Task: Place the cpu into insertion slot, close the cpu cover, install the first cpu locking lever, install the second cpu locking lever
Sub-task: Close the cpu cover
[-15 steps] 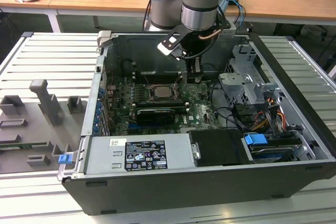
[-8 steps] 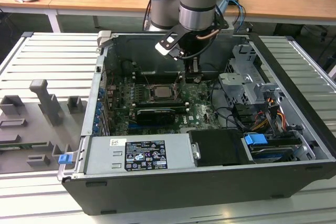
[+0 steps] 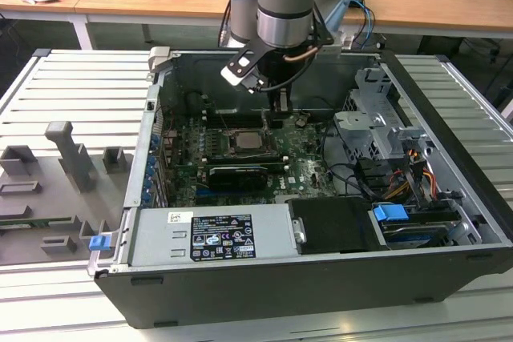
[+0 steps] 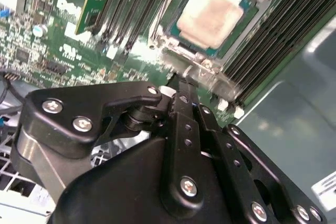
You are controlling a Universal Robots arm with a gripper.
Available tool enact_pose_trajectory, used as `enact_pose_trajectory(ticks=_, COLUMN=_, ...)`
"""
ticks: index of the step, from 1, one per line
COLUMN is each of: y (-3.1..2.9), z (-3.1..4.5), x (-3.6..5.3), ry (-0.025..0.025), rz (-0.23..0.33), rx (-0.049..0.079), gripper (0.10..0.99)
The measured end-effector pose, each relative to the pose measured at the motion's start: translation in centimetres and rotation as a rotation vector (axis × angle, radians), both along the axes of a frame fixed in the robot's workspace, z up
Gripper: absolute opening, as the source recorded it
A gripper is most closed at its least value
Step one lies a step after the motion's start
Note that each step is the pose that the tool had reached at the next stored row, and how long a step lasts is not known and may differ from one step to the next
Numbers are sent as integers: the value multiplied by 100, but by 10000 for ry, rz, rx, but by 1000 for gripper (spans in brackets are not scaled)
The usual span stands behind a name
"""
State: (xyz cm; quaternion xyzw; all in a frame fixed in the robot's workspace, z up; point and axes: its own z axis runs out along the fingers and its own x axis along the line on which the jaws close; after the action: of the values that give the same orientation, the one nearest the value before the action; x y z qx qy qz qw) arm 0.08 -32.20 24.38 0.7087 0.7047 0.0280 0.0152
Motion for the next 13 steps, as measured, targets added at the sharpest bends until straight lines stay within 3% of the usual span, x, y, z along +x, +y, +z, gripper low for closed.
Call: enact_pose_trajectory(ticks=13, y=0, z=-58, x=-338, ry=0, rz=0, rx=0, gripper=106)
